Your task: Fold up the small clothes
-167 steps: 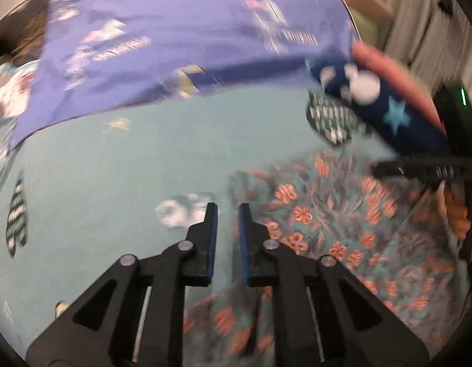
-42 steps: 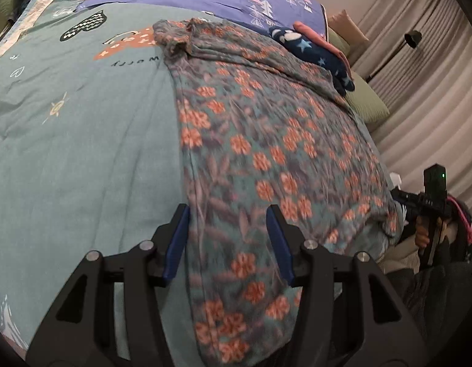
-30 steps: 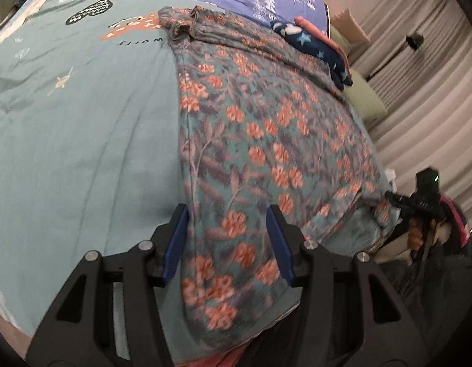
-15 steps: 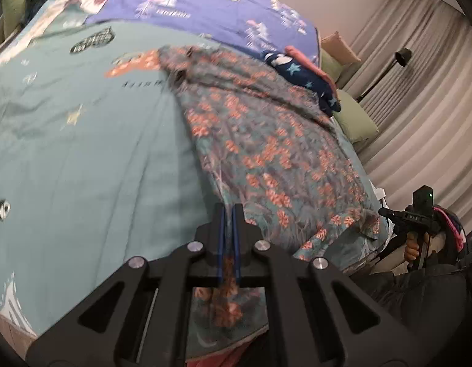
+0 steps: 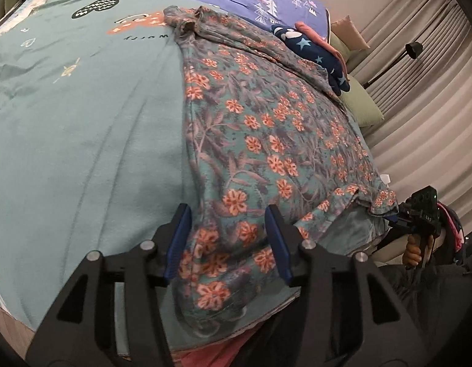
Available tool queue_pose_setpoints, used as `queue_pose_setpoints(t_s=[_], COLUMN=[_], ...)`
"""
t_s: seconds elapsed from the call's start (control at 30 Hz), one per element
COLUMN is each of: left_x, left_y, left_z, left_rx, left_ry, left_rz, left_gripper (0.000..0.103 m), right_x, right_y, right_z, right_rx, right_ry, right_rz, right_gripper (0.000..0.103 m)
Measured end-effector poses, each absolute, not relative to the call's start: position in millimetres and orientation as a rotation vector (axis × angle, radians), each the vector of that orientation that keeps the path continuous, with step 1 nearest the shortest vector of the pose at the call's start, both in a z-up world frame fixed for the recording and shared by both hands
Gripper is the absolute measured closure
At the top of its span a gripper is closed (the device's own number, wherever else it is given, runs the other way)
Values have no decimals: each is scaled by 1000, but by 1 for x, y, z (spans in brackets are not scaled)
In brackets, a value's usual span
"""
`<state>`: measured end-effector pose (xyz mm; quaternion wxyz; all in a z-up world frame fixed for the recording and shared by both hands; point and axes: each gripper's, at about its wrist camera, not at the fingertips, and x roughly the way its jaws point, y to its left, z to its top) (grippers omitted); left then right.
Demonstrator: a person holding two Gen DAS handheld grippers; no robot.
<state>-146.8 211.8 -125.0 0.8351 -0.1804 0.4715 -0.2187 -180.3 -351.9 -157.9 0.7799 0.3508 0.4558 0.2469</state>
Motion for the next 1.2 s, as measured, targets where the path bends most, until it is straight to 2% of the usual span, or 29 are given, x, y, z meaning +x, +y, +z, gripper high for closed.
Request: queue_pose_setpoints(t_s=[0.17,0.3,0.33,0.37,0.4,0.43,0.47,0.5,0.57,0.73,0.83,0.93,1.0,1.17,1.2], left_x=[-145,-145,-145,-145,-144,-143,-143,-142,-142,-148,-152,-159,-163,-170,-172], left_y=[211,208,208,208,207,207,205,205,206,212,213,211,209,201,199], left_z=[-126,-125,-126,-125,-125,-125,-124,-123,-124,-128,-128,-128,-128,-131,-131], left_rx=[-417,-405,-404,-404,-403,-403,-403,-401,-400,-429,-425,-420,-412,-373,-365], left_ry=[997,988,986,983,979,975,970,966,970,975,981,991,997,1006,1007], left_rz=[-482,-488,-489,-489,-486,-478,-465,-448,-434,-437,-445,-454,-469,-504,-516], left_gripper=[52,52,52,52,52,52,58,70,79,79,79,72,69,69,74], right_x=[-173,-156,-150,-145,-139,-137,-139,-144,-158,-168,-161,-159,-156,-149,-146], right_y=[-348,-332,-327,-322,-317,-314,-314,-315,-324,-349,-345,-344,-343,-339,-339], right_z=[-157,-161,-164,-166,-167,-165,-160,-151,-132,-141,-154,-149,-143,-153,-155], right_rx=[907,889,873,845,795,733,699,680,634,596,609,610,584,585,591], right_ry=[915,959,991,1022,1056,1080,1071,1054,1027,1113,1141,1113,1093,1107,1107], right_rz=[642,631,604,561,498,419,388,375,338,253,286,336,333,377,386], right_gripper=[42,42,45,67,100,99,100,101,101,98,92,76,60,58,58])
